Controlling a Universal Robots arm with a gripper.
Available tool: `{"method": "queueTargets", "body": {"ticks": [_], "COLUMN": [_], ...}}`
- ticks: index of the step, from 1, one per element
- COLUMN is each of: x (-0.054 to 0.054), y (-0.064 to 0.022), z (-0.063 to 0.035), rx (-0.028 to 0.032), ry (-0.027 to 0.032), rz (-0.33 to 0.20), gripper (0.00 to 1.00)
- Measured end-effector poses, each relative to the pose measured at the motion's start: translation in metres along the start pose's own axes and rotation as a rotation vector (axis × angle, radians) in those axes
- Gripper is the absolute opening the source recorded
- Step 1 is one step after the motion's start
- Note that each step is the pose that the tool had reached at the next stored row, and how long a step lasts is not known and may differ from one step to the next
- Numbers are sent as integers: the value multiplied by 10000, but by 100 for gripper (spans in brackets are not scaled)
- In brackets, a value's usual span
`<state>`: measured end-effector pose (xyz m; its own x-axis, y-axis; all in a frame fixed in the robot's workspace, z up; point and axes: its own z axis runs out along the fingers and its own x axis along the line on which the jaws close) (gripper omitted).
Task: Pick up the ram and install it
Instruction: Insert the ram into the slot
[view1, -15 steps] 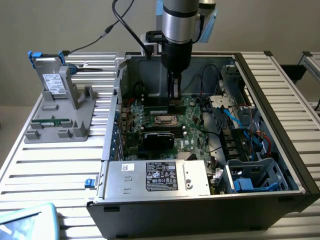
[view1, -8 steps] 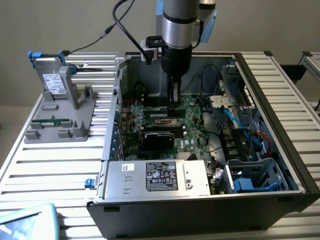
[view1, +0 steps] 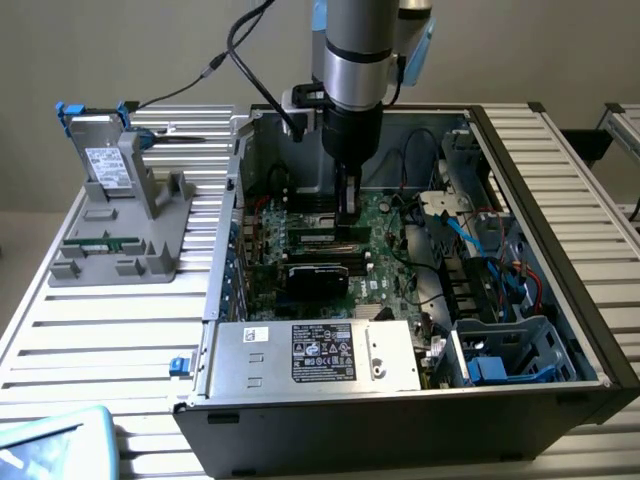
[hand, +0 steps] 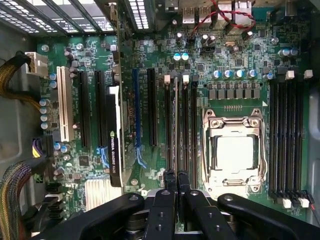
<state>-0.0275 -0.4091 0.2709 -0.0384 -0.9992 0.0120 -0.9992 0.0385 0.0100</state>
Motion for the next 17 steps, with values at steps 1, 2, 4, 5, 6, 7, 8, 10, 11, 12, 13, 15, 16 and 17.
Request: {"method": "queueTargets", "body": {"ticks": [1, 2, 4, 5, 6, 7, 8, 10, 11, 12, 13, 15, 16, 17], "x": [2, 4, 10, 14, 18, 22, 25, 31, 33, 34, 34, 35, 35, 36], "y": [0, -1, -1, -1, -2, -2, -2, -2, -2, -3, -3, -3, -3, -3], "z": [14, 28, 54, 67, 81, 94, 108, 133, 145, 155, 163, 181, 190, 199], "rx": [0, 1, 0, 0, 1, 0, 0, 1, 1, 1, 0, 0, 0, 0], "ry": [0, 0, -1, -1, 0, 0, 1, -1, -1, -1, 0, 0, -1, -1], "rz": [0, 0, -1, -1, -1, -2, -2, -5, -7, -9, -10, -11, -12, -12], "gripper": [13, 13, 13, 13, 13, 13, 13, 13, 13, 13, 13, 13, 13, 13]}}
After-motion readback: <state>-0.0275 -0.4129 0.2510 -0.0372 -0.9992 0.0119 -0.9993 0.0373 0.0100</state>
